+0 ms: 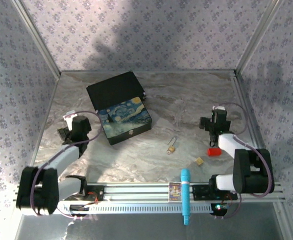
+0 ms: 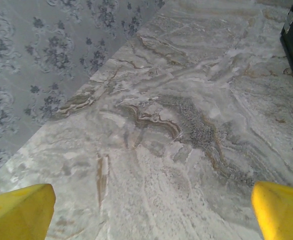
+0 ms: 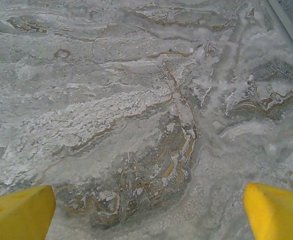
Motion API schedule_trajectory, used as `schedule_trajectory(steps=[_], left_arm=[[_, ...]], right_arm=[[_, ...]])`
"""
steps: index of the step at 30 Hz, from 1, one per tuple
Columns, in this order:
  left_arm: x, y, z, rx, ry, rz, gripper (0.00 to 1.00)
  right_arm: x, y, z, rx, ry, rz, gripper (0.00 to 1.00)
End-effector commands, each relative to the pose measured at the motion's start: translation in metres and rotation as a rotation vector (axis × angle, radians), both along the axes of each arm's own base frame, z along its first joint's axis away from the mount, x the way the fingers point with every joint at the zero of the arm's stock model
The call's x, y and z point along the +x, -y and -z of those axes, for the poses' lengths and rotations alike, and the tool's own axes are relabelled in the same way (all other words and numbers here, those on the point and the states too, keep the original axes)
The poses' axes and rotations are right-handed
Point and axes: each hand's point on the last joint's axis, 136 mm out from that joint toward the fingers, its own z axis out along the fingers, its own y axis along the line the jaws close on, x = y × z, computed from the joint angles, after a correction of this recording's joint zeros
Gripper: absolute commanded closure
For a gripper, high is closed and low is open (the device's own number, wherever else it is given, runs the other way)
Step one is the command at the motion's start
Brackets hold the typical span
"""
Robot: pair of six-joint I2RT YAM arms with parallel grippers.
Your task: Unlock a padlock with a key
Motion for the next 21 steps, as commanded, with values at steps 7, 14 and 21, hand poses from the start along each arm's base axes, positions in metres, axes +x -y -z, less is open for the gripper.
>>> schedule_trajectory(steps=[7,14,21], left_arm=[[0.057,0.005,-0.014,-0.029,0.159,0.177,0.0],[0.071,0.024,0.003,-0.053,0.157,0.308,0.0],[0.077,0.034,0.012,-0.045,0.147,0.37,0.0]], right_arm=[[0.032,-0.001,-0.037,-0.029,0.322,-0.05,0.02],[0.04,-0.011,-0.016,-0.026,0.283,-0.106,0.02],[0.041,-0.012,-0.015,-0.017,0.28,-0.119,0.01]])
